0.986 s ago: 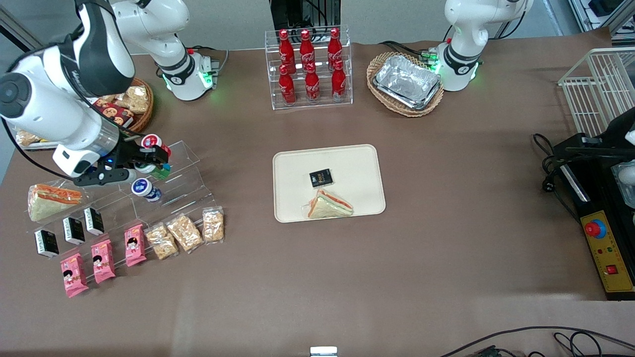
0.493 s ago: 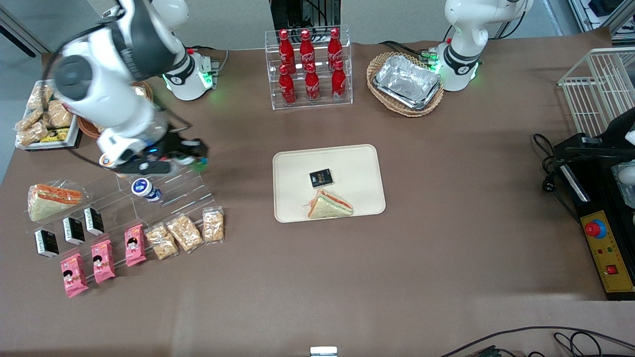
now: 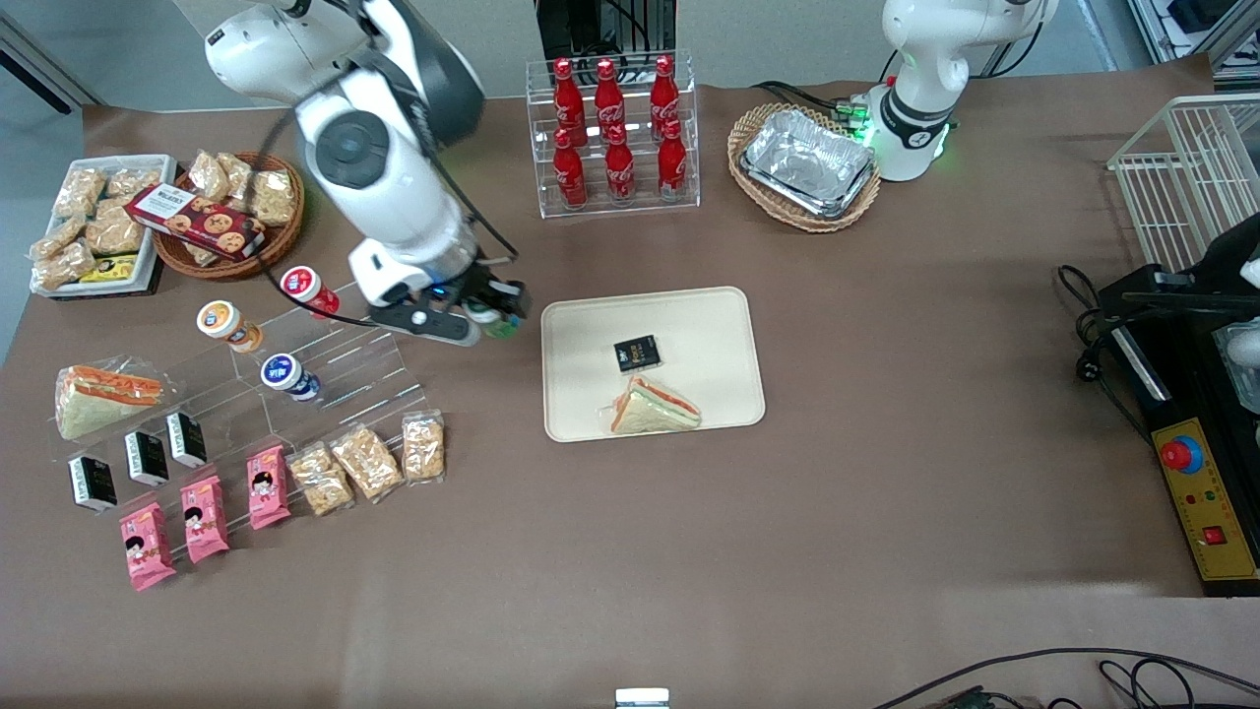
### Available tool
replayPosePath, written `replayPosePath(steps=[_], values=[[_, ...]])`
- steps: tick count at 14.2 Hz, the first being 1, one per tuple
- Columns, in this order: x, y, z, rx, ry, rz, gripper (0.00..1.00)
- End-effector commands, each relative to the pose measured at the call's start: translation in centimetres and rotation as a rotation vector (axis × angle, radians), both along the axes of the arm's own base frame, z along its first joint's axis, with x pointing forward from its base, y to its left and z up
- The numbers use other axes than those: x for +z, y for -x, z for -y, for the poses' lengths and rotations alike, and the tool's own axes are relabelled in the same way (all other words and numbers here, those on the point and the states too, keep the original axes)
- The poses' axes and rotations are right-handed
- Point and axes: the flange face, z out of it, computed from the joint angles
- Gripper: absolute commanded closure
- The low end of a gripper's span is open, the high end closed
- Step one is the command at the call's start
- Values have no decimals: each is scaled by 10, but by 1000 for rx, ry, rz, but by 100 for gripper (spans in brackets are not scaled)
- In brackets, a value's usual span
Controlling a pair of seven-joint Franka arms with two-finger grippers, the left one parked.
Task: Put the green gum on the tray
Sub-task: 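Carry the green gum bottle over the white tray beside the black card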
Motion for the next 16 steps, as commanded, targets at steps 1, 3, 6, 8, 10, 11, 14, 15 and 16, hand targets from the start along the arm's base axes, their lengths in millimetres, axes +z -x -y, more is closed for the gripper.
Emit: replayPosePath(steps=[1, 3, 6, 8, 10, 11, 14, 15, 16], values=[[-65, 10, -25, -78, -25, 38, 70], [-100, 16, -39, -103, -16, 34, 70], [-160, 22, -48, -133, 7, 22, 70], [-189, 34, -60, -134, 16, 20, 70], [-207, 39, -63, -120, 33, 11, 69], [-213, 42, -66, -112, 39, 8, 68], [-220, 44, -67, -110, 39, 11, 62], [-225, 44, -68, -111, 38, 11, 60], [-228, 44, -68, -111, 37, 14, 30]])
